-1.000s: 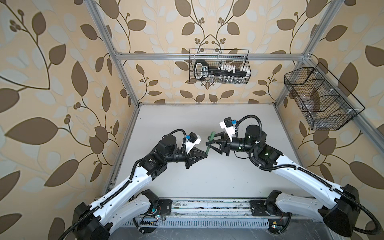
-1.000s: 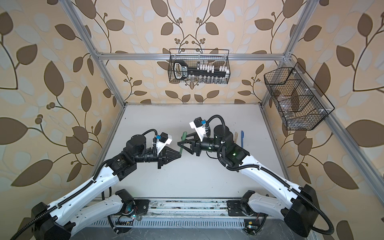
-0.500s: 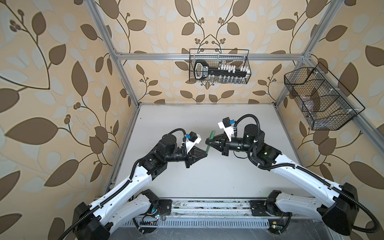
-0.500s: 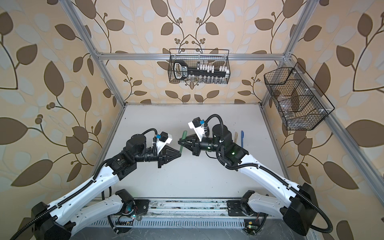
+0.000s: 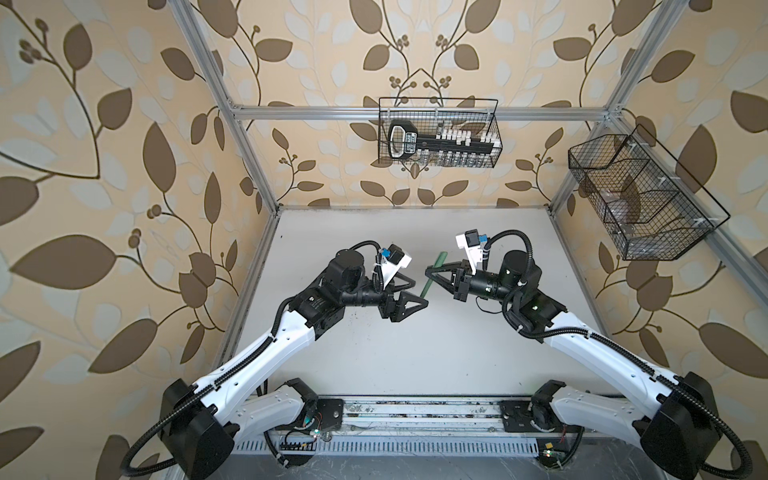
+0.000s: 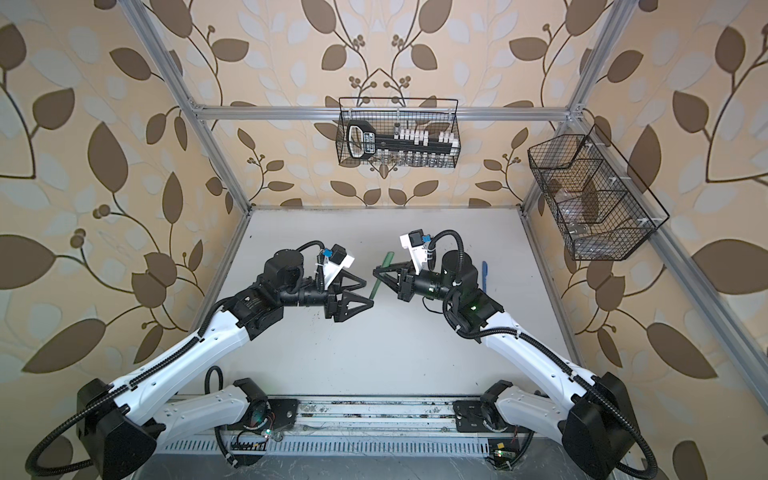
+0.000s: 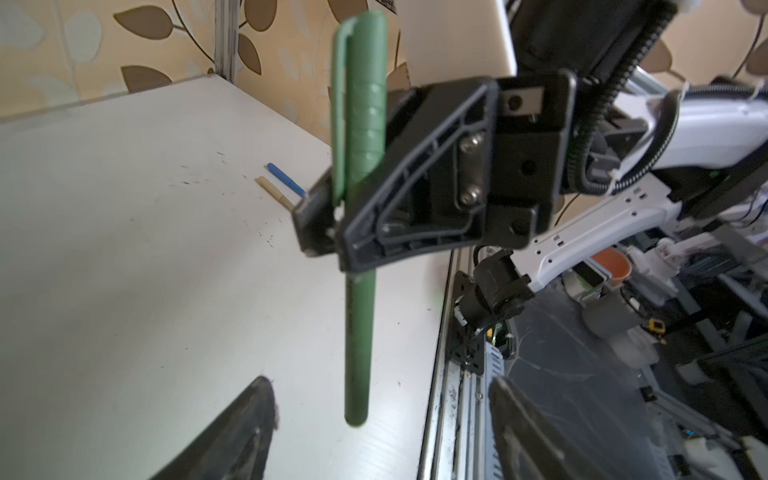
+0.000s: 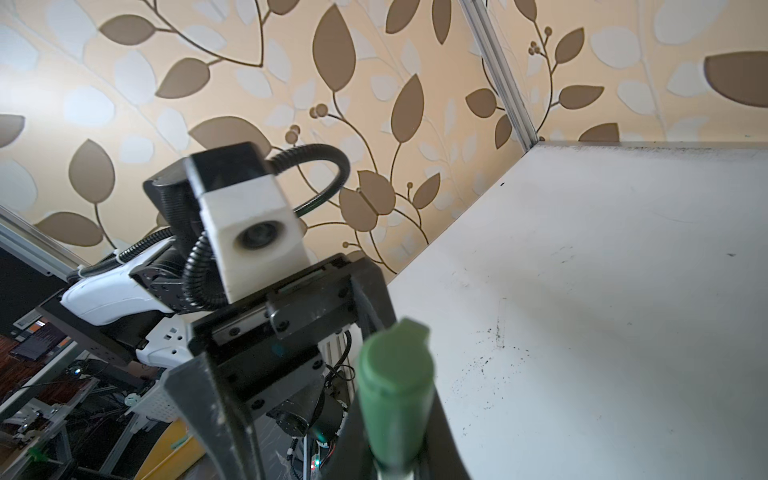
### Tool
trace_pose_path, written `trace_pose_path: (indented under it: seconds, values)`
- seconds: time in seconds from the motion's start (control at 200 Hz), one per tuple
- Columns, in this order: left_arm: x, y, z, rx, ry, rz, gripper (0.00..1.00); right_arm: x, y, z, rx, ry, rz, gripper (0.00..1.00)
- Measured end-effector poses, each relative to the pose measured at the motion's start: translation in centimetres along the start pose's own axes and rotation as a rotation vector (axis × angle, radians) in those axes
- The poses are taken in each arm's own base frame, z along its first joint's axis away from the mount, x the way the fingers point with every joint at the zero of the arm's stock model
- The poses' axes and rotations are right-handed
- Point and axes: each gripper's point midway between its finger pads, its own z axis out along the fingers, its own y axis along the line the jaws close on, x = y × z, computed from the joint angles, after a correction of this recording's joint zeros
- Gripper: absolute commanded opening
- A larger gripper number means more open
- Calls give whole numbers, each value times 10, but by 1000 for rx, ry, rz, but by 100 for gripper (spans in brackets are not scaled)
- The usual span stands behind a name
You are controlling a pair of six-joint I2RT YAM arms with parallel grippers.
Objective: Insert the pens into the pen caps
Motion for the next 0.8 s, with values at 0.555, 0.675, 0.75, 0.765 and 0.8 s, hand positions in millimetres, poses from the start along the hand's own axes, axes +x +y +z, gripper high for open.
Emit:
trace_pose_path:
  seconds: [0.555,0.675,0.75,0.765,0.8]
  values:
    - [4,3,10,51,23,-82,41,-9,1,-8,8,-92,-6,0]
    - [2,2,10,53,16,-72,38,-12,2,-8,3,-106,-12,0]
    - [2,2,10,53,15,-73,36,-14,3,-9,2,-113,-15,0]
    - [2,2,10,53,15,-73,36,-14,3,-9,2,-115,-16,0]
    - [2,2,10,53,15,-72,34,-15,3,-9,1,-117,-16,0]
